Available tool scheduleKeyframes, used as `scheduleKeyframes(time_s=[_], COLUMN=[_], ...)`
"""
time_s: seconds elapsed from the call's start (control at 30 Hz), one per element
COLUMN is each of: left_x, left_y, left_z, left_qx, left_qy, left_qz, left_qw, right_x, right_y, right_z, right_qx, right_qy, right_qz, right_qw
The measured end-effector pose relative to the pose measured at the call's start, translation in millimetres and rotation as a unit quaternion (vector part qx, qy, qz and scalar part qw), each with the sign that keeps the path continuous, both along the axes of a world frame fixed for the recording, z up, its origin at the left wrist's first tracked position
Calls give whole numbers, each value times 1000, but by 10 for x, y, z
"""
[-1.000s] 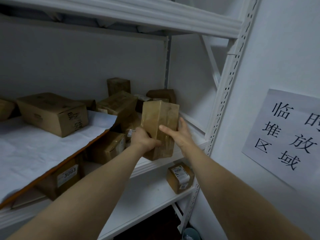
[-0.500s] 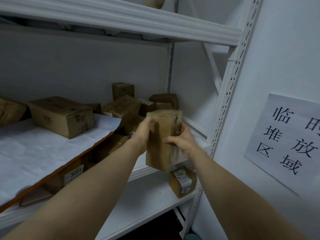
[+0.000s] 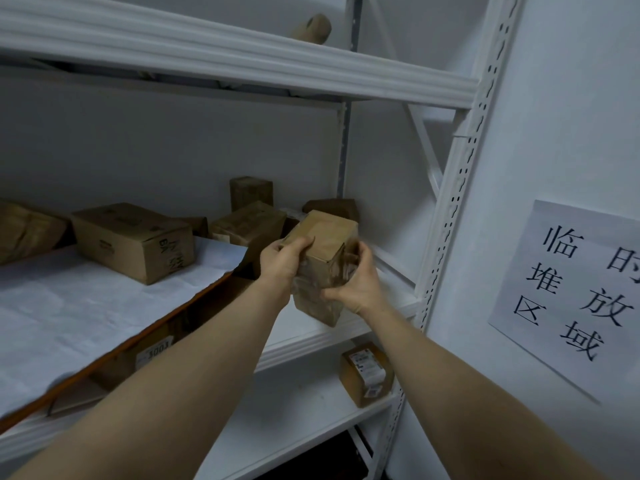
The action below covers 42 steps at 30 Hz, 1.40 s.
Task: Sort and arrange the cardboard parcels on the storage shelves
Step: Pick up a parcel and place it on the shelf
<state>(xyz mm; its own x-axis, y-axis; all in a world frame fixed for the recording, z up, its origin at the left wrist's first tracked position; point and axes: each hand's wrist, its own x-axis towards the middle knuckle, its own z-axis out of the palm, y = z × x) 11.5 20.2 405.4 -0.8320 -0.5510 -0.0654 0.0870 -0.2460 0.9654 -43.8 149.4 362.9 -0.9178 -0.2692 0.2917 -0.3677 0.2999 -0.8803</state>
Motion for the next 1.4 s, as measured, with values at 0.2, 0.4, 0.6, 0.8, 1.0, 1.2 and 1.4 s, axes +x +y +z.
scheduleKeyframes(time_s=[0.2, 0.4, 0.6, 0.8, 1.0, 1.2, 1.4], left_x=[47, 126, 54, -27, 21, 51, 80], left_y=[-124, -340, -402, -296, -132, -176, -307], left_z=[33, -56, -142, -213, -266, -222, -75], left_qx=[6, -161, -223, -355, -464, -353, -57], left_qy=[-39, -220, -212, -236, -189, -119, -49], left_qz=[-97, -250, -219, -80, 21, -52, -10], left_qw=[994, 929, 926, 901, 865, 926, 997], right_x=[-22, 22, -25, -26, 19, -5, 28], right_y=[-2, 89, 81, -27, -122, -93, 16], right_z=[22, 15, 6, 23, 14, -4, 77], right_qx=[-225, -316, -333, -261, -239, -223, -300], right_qy=[-227, -318, -352, -347, -340, -325, -404], right_qz=[44, 100, 95, 60, 61, 22, 36], right_qw=[946, 888, 870, 899, 908, 919, 864])
